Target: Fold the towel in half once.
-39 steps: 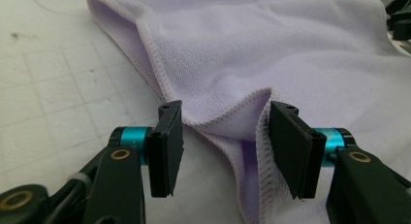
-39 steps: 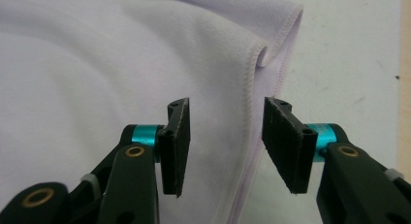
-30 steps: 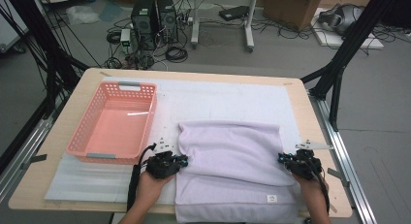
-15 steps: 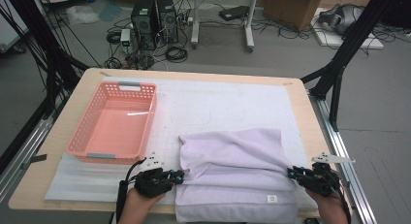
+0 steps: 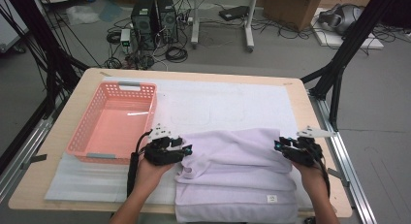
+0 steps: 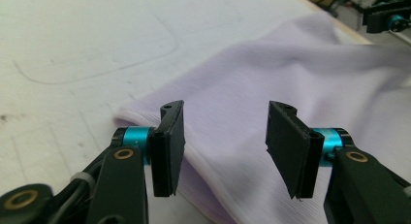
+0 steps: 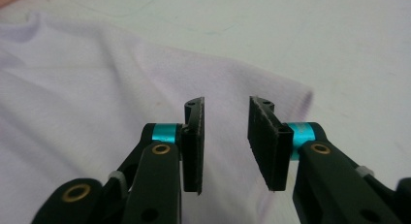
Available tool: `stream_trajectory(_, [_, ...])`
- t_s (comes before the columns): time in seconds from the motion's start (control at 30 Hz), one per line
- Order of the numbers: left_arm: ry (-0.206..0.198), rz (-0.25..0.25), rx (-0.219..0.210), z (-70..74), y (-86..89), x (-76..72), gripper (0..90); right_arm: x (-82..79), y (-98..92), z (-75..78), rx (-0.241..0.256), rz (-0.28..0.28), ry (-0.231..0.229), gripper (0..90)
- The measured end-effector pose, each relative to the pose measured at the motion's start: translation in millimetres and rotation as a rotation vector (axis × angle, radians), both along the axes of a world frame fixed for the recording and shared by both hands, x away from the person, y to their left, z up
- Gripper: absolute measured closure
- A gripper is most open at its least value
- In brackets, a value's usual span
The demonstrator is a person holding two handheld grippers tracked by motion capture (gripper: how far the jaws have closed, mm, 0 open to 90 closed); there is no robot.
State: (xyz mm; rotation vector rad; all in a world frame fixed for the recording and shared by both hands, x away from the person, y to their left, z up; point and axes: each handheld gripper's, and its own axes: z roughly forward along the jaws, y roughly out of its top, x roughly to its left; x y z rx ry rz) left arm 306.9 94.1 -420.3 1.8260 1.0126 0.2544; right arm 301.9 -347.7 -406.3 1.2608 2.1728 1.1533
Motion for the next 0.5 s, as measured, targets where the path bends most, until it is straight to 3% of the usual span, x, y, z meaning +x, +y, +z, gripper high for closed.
stream_trajectory(0.1, [0.008,0.017,0.023,-6.5,-3.4,14.7,48.7,29.5,15.7,-13.7,-0.076,0.043,0.040,72.1])
stream_trajectory(0.2, [0.020,0.034,0.024,-12.3,-5.7,24.6,47.7,52.4,26.9,-26.7,-0.089,0.115,0.074,75.3])
stream_trajectory(0.27, [0.021,0.046,0.023,-14.9,-5.5,28.3,47.1,64.4,31.9,-33.9,-0.136,0.127,0.100,76.3])
stream_trajectory(0.3, [0.029,0.056,0.022,-17.0,-5.4,30.4,47.0,67.5,31.6,-34.2,-0.128,0.125,0.087,76.8])
stream_trajectory(0.37, [0.042,0.057,0.032,-19.8,-4.5,33.4,46.3,76.7,29.0,-33.6,-0.162,0.077,0.077,77.1])
stream_trajectory(0.47, [0.051,0.072,0.052,-22.2,-4.1,35.4,44.5,82.8,22.8,-32.4,-0.271,-0.067,0.035,76.2])
stream_trajectory(0.5, [0.044,0.079,0.064,-23.1,-4.1,36.0,43.6,84.0,19.9,-32.8,-0.260,-0.094,0.035,75.7])
